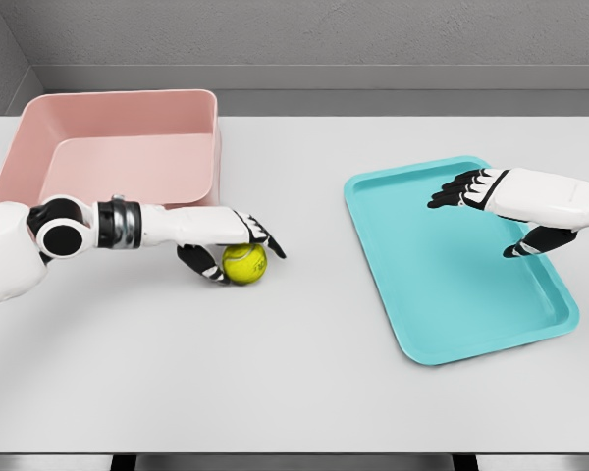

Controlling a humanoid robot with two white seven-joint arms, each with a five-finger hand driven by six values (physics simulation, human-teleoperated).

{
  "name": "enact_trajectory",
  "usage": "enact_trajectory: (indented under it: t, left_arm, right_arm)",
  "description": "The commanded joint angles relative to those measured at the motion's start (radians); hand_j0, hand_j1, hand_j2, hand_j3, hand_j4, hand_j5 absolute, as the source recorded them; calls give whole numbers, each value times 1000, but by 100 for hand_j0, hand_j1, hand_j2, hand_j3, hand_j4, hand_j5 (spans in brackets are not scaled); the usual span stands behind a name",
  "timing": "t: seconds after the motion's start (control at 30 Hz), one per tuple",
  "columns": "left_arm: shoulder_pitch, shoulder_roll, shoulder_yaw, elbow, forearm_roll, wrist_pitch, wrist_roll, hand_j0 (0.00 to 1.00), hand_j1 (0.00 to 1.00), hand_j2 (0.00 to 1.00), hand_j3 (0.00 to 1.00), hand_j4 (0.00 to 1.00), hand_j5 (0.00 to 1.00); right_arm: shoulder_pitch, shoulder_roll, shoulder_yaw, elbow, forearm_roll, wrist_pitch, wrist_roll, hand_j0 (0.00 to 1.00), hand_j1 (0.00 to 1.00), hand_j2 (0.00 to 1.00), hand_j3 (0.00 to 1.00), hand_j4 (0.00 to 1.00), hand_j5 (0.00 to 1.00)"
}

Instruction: Put the tennis from the blue tray into the pink basket with both arms

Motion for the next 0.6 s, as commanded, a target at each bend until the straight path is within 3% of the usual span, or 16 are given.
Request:
enact_trajectory:
  t: [0.0, 0.3, 0.57]
  left_arm:
    - [2, -1, -5, -1, 7, 2, 0, 79, 79, 79, 79, 79, 79]
    - [0, 1, -11, 2, 7, 2, 0, 63, 63, 63, 63, 63, 63]
    - [0, 3, -10, 2, 7, 2, 5, 57, 57, 57, 57, 57, 57]
  right_arm:
    - [0, -1, -1, 0, -7, 2, 0, 100, 100, 100, 100, 100, 100]
    - [0, 4, -1, 6, -7, 2, 0, 100, 100, 100, 100, 100, 100]
    - [0, 4, -1, 7, -7, 2, 0, 100, 100, 100, 100, 100, 100]
